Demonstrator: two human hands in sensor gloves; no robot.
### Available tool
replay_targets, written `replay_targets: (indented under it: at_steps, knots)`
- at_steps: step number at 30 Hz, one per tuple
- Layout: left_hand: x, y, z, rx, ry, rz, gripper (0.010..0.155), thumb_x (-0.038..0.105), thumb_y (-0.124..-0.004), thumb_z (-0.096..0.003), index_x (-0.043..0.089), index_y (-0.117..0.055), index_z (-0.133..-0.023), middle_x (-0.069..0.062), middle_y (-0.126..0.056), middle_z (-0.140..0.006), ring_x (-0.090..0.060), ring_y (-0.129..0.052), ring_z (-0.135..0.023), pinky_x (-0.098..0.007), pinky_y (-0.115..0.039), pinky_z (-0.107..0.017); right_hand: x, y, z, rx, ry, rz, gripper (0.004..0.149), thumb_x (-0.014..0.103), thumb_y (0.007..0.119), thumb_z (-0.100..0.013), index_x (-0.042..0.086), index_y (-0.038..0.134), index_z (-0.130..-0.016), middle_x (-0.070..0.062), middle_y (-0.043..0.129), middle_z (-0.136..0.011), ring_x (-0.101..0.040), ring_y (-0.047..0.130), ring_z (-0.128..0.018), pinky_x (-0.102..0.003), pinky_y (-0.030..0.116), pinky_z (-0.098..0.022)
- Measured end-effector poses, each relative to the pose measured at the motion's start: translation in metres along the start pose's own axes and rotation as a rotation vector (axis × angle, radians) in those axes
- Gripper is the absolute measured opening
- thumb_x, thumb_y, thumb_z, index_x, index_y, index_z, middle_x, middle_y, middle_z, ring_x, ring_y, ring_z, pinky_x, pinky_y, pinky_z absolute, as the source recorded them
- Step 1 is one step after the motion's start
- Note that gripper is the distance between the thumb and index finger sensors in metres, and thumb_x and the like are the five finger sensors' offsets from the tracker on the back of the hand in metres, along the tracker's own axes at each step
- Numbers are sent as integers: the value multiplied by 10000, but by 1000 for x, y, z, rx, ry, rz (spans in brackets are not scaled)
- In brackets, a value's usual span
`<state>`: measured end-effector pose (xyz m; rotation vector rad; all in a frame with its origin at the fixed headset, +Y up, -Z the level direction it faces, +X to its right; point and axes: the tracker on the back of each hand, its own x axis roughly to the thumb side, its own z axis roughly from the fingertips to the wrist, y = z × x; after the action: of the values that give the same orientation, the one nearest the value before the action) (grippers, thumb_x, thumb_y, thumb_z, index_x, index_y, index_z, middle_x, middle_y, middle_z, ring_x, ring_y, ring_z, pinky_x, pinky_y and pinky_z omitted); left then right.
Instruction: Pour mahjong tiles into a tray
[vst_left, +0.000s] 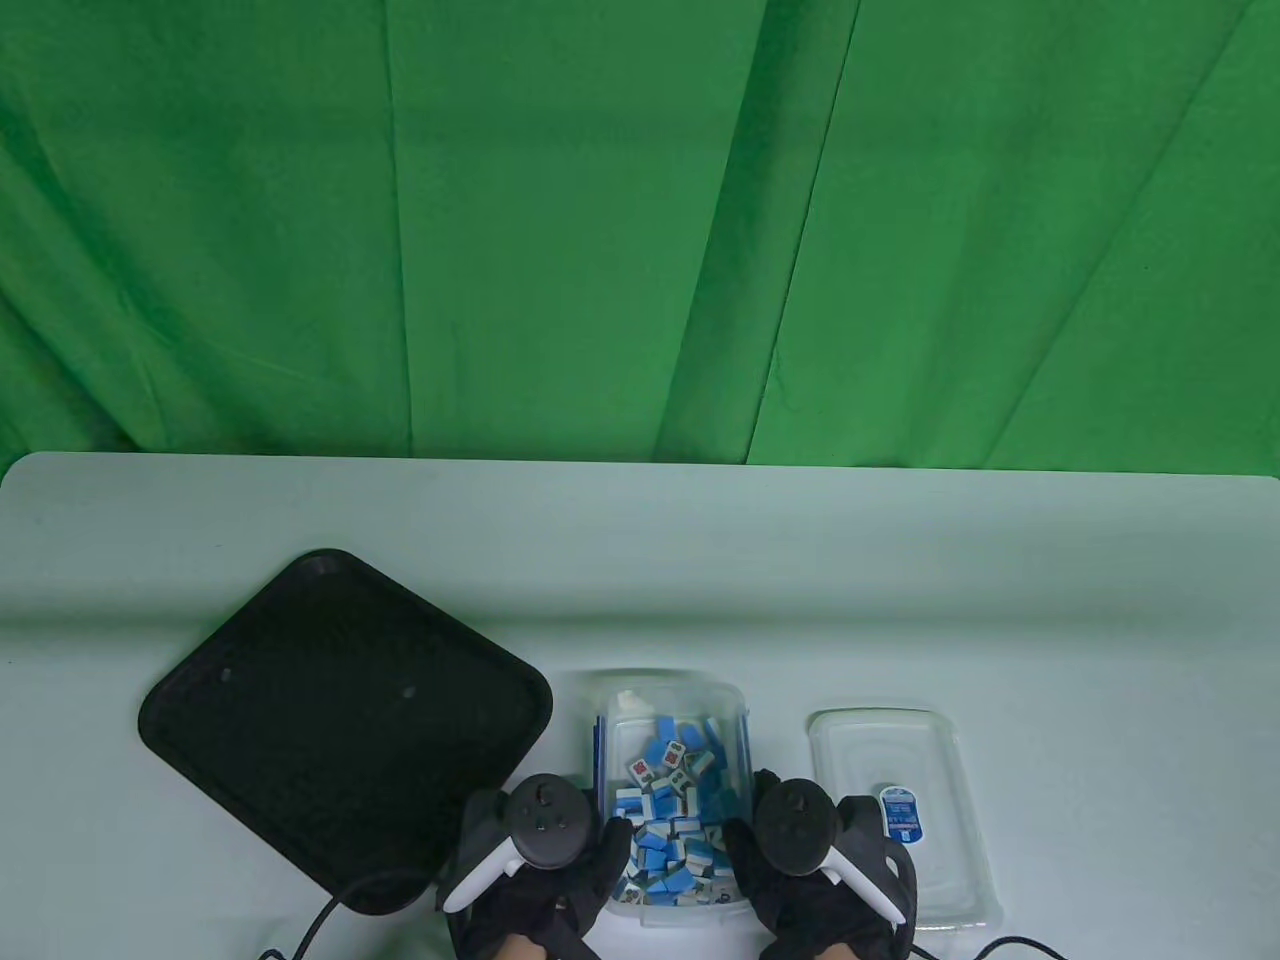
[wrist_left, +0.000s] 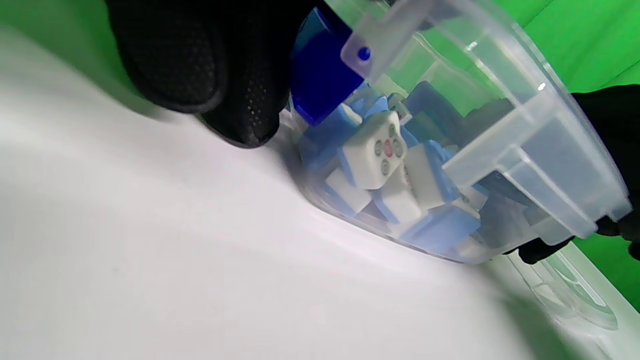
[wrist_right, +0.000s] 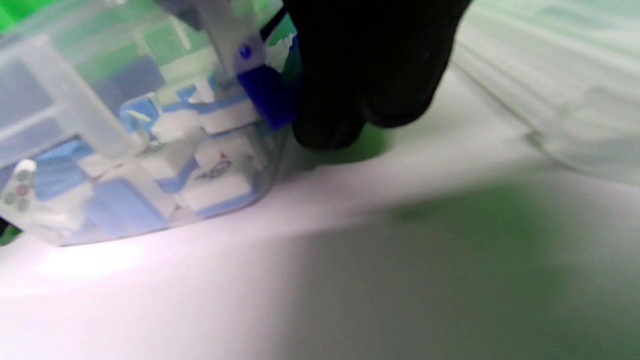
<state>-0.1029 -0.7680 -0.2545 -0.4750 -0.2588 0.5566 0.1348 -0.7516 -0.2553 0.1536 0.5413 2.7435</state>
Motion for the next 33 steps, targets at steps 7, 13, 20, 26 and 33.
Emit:
replay_targets:
  at_steps: [7,13,20,26,33]
  knots:
    - [-4,-2,0,-1,-9,49,747,442,-433,-669,-155,-371,-1113,-295,-773,-976,-331,-947,-679,-459,-811,-467,0,0,0,-4,2,7,701,426,510,-719,-62,281,-1167,-251,707,-1075,-282,947,-718,-412,831,-570]
    - [-4,-3,1,0,-8,75,747,439,-431,-670,-157,-356,-1114,-302,-757,-981,-327,-946,-678,-458,-812,-465,0,1,0,-9,0,0,699,423,510,-719,-65,282,-1165,-253,709,-1071,-279,948,-718,-411,833,-570]
    - [-4,-4,0,-2,-11,89,739,418,-438,-671,-172,-352,-1108,-324,-753,-971,-324,-962,-659,-455,-822,-447,-1,2,0,-16,-9,-54,690,395,514,-718,-81,278,-1158,-267,709,-1062,-294,949,-723,-422,835,-572]
    - [-3,-2,-1,34,-19,99,726,396,-467,-666,-190,-412,-1091,-334,-819,-911,-320,-1000,-614,-444,-847,-419,-3,-1,1,-30,-27,-136,677,352,520,-717,-105,272,-1150,-306,709,-1047,-319,935,-741,-459,817,-593]
    - [3,11,11,147,-88,173,769,460,-489,-665,-155,-381,-1113,-315,-801,-927,-330,-978,-647,-450,-832,-447,-4,-19,14,-146,-78,-223,669,351,527,-715,-87,278,-1155,-309,712,-1043,-343,931,-733,-474,811,-592]
